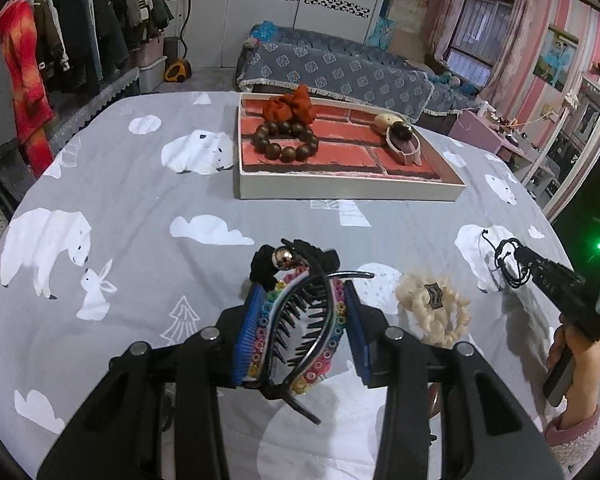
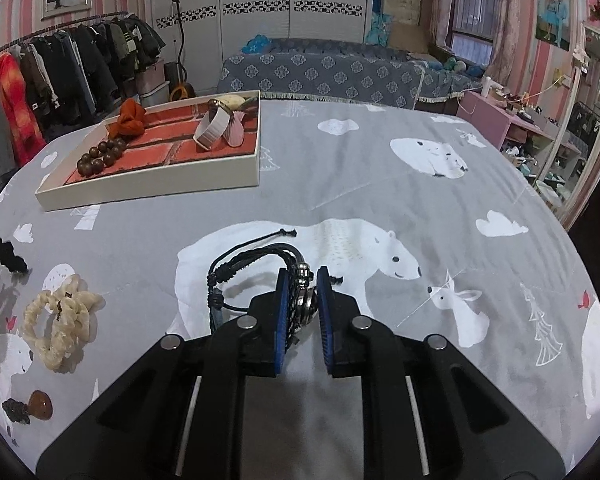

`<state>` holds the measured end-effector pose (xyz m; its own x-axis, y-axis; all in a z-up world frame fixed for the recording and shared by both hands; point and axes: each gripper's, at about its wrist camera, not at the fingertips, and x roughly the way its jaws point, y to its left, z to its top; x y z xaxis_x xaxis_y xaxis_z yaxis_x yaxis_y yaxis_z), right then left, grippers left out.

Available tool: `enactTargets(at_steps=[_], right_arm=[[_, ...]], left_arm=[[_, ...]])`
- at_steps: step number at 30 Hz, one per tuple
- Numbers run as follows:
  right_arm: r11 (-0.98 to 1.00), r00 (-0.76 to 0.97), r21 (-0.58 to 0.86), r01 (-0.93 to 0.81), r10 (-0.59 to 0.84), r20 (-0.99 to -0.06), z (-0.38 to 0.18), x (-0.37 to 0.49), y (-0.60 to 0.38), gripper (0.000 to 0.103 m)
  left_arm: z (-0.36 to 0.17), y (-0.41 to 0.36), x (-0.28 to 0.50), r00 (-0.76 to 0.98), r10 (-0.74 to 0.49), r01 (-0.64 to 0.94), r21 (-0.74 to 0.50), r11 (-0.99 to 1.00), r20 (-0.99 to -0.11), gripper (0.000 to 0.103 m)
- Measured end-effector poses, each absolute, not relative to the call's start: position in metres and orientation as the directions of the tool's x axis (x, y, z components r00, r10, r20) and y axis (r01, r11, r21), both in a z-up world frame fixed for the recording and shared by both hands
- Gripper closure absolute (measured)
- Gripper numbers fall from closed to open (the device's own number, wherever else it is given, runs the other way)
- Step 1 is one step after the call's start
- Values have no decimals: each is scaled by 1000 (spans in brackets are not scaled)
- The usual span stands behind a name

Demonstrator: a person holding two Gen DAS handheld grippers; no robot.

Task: Organize jewelry
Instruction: 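Carry the claw clip in the left tool while the right tool carries the leather bracelet to the tray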

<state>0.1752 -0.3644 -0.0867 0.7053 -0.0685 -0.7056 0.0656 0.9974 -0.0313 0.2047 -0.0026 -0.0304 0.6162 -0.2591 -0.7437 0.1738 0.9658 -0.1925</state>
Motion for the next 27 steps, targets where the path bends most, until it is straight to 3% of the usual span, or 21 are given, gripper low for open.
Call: enactTargets(at_steps=[5,19,27], right_arm=[[997,706,-27,66,-66,-705,-88,175,-364,88],[998,700,-31,51,-58,-712,-95,174,-362,88],[998,700,-24,55,-55,-712,-97,174,-363,88]], left_arm=[[-31,1,205,570,-314,196,-245,950,-760,63],[-86,-20,163,514,-254,258,-135,957,-819,63],[-91,-20,156,532,-247,274,-111,955,-810,62]])
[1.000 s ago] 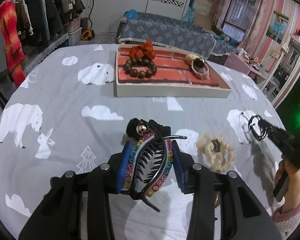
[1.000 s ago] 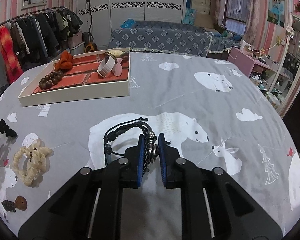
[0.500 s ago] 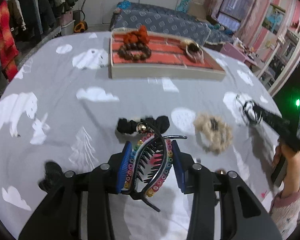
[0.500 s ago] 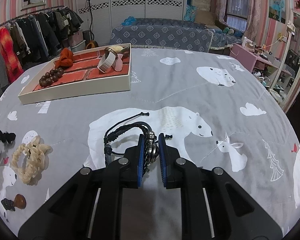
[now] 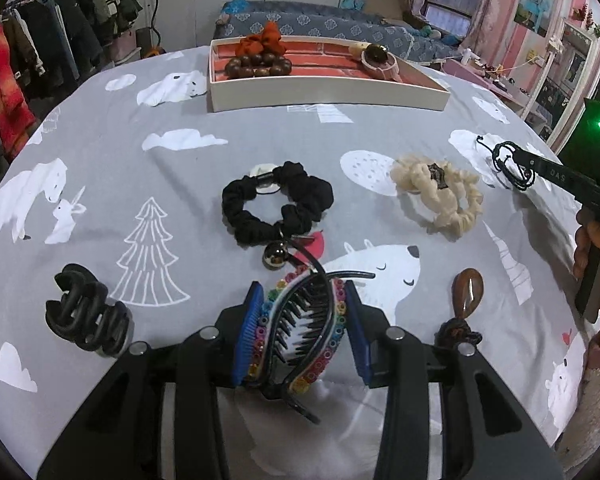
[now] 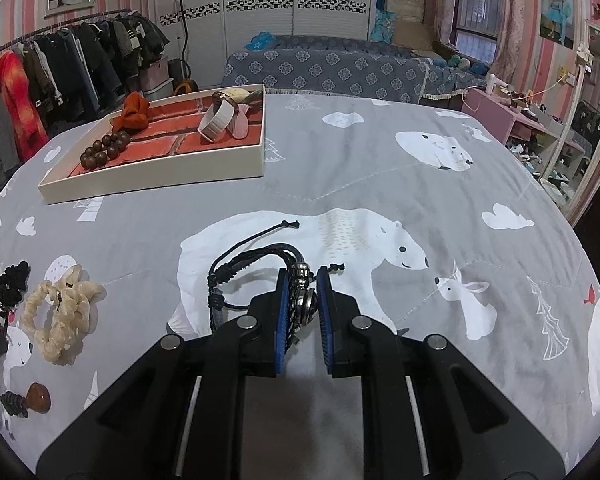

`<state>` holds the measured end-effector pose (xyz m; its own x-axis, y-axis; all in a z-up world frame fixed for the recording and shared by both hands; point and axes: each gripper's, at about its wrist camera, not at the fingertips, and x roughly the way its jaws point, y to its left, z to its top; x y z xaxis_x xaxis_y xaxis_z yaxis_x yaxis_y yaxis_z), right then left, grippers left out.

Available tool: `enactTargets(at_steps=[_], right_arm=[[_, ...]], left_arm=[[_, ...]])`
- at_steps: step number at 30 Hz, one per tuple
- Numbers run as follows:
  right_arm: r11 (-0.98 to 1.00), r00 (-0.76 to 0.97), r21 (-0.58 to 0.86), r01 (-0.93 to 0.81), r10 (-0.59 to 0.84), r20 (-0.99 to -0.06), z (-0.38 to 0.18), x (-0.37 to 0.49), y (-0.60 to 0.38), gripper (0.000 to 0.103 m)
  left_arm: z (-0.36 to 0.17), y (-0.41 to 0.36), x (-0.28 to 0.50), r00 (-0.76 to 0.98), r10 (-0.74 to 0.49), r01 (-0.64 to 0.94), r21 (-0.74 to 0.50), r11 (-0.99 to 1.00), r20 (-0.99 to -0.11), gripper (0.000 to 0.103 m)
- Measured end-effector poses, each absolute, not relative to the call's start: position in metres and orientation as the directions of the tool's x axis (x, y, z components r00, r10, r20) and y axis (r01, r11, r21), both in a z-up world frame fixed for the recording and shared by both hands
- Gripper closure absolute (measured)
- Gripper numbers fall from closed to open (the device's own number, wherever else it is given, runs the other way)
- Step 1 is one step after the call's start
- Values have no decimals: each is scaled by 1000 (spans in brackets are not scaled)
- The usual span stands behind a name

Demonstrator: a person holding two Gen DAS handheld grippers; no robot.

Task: Organize jewelry
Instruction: 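Carry the claw clip in the left tool while the right tool carries the leather bracelet to the tray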

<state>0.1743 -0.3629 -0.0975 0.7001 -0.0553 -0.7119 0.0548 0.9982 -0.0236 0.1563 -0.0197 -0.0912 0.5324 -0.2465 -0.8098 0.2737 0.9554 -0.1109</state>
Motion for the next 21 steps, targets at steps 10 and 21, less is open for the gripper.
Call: enactTargets(at_steps=[10,21], right_arm=[[998,699,-29,54,-59,-713,-98,174,-364,88],[998,728,-26,58,-60,-683,-84,170,-364,88]], left_arm=[[-90,-17,147,530,-226,292,-74,953,-817,63],[-59,-21,146,571,-277,312,-108,944,-773,64]])
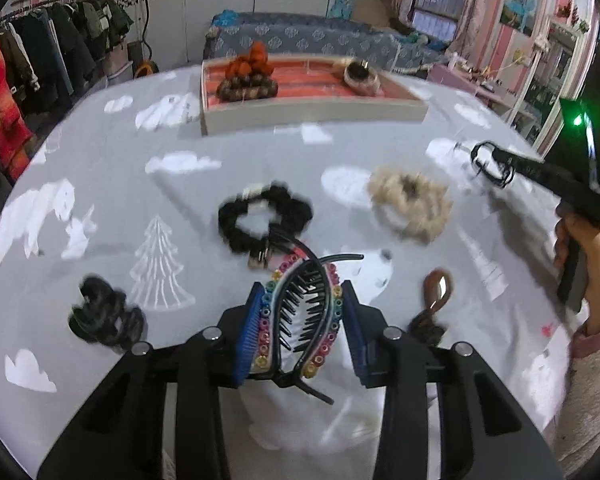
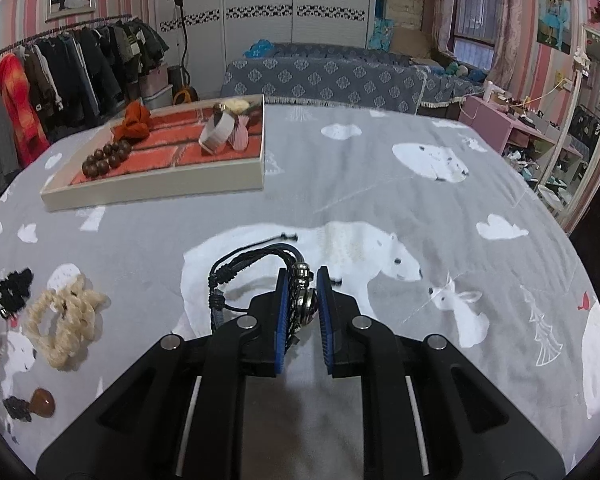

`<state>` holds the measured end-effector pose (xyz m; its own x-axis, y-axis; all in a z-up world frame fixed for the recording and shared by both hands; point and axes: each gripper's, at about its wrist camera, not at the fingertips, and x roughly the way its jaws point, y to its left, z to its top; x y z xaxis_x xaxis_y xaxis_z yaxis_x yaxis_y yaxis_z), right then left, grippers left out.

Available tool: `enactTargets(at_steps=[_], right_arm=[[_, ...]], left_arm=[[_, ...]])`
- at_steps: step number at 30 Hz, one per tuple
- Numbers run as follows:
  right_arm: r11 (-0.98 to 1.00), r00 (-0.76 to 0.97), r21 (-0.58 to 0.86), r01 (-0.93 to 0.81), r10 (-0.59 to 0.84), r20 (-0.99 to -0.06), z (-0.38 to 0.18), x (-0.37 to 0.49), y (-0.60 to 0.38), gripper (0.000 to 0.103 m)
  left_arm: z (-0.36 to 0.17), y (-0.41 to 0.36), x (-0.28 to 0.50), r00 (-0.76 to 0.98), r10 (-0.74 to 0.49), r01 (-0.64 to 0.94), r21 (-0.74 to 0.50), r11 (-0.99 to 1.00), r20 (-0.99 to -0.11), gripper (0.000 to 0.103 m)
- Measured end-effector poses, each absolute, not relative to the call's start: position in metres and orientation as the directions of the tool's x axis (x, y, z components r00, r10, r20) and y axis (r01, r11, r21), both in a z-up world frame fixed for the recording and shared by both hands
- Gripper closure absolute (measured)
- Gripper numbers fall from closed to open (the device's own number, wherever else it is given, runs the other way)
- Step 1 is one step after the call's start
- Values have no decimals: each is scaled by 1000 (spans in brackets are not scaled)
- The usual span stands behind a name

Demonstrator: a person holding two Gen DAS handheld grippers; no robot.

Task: Organize jewelry
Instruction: 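Carry the claw clip in the left tool while the right tool carries the leather bracelet to the tray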

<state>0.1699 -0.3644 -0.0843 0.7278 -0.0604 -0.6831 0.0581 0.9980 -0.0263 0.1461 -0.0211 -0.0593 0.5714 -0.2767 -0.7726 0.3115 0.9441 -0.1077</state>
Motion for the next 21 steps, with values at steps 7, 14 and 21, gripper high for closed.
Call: enactTargets(at_steps=[7,14,21], right_arm=[[999,764,-33,42,-53,-644,-53,184,-359,88],[999,801,-38,1,-24,-598,-17,224,-343,88],[999,820,13,-49,48,-570,6,278,-323,88]], left_arm=[[-12,-31,194,654,-274,262,-129,956,-705,64],[15,-42,277,710,-187,143,-121,982,-679,64],[21,-42,350,738,-97,36,-105,994,-668,64]])
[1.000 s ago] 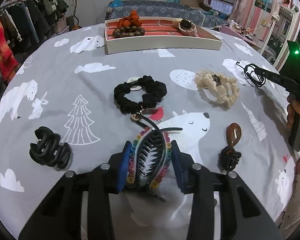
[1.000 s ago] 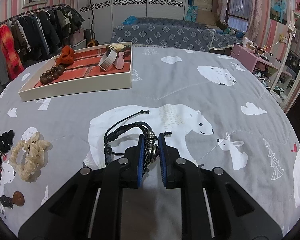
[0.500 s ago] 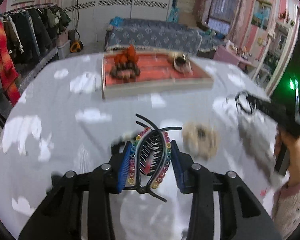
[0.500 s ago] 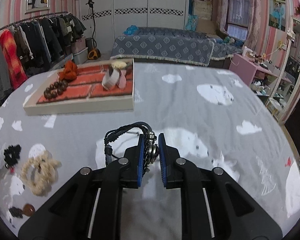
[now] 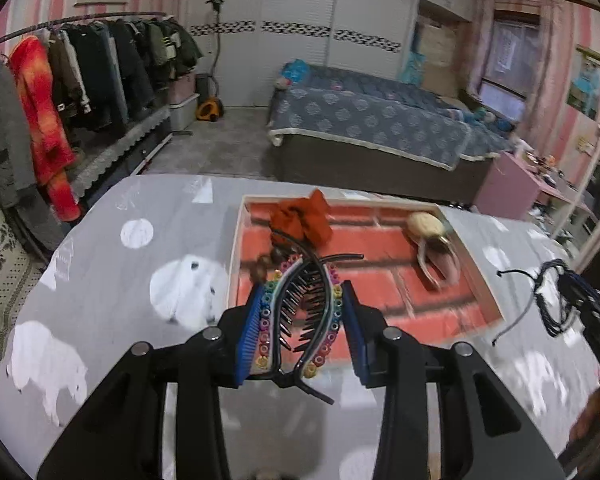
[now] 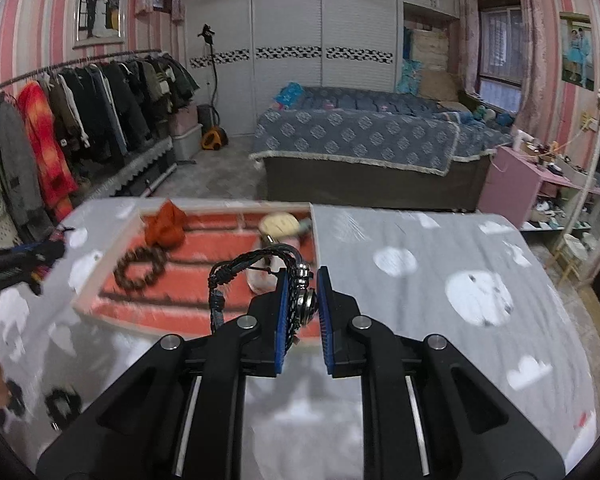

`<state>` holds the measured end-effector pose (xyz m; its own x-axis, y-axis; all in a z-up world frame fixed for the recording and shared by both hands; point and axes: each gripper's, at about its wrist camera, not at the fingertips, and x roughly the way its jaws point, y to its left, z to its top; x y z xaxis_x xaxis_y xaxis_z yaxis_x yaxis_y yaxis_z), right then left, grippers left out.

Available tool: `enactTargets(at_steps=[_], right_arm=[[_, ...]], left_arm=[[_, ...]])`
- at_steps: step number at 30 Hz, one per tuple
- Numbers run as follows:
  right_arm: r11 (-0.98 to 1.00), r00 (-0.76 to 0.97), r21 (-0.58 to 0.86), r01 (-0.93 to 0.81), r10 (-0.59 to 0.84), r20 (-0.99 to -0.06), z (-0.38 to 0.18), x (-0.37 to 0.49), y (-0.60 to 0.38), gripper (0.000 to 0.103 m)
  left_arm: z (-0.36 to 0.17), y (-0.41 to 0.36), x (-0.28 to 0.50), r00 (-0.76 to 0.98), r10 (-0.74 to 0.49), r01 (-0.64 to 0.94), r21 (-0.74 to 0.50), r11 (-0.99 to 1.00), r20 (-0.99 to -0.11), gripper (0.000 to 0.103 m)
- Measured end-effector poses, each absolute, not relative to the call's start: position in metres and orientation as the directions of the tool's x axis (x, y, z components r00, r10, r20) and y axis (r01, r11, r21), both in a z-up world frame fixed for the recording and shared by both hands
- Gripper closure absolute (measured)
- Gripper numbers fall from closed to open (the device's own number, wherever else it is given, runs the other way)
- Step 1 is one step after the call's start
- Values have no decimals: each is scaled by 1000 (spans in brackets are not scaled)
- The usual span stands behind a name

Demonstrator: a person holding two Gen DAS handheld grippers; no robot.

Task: Organize jewelry
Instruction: 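Carry the claw clip in the left tool while the right tool carries the leather bracelet to the tray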

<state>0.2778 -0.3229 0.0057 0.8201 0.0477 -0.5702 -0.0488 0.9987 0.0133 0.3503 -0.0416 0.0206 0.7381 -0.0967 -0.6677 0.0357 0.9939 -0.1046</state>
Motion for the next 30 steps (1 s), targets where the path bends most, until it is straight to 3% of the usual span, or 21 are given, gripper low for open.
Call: enactTargets(at_steps=[9,18,30], right_arm=[[996,854,58,-70,90,-513,-3,320,-309,88],[998,801,44,-42,60,-595,-61,351,-309,88],[998,748,8,-66,55,-661,-95,366,-297,88]], left_arm=[[-26,-42,398,716,-28,8,-32,999,-698,64],[-65,-46,415,681,-18,25,-1,1000,-732,64],[-84,-47,422,678,-14,32,10,999,-735,64]])
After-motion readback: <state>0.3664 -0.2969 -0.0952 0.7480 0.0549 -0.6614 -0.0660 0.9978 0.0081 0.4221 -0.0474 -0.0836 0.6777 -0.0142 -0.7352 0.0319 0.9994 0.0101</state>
